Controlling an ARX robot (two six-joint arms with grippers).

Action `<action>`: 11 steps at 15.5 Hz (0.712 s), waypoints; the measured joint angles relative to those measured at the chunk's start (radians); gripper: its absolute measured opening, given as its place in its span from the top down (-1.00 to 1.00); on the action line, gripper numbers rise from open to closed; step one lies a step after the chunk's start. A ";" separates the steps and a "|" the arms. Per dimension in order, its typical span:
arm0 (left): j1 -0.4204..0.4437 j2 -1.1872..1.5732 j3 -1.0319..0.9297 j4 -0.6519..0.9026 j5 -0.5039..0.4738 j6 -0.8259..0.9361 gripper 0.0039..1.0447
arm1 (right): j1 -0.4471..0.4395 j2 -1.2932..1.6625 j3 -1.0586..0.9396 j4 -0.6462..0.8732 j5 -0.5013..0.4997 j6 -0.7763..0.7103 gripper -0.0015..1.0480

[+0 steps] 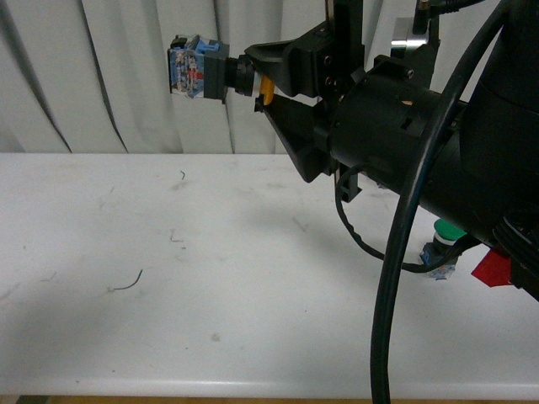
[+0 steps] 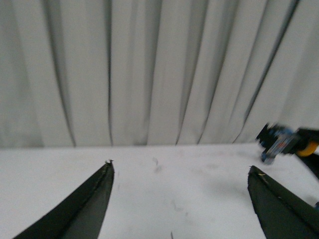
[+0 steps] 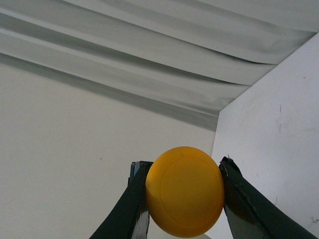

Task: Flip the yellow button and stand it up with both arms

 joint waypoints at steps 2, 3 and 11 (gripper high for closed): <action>-0.066 -0.055 -0.077 -0.057 -0.171 0.042 -0.06 | -0.005 0.000 0.000 -0.002 0.000 0.000 0.30; -0.086 -0.074 -0.090 -0.057 -0.196 0.050 0.12 | -0.005 -0.001 0.000 -0.001 0.000 0.000 0.30; -0.293 -0.279 -0.210 -0.128 -0.402 0.060 0.97 | -0.024 -0.014 0.000 -0.002 -0.001 -0.003 0.30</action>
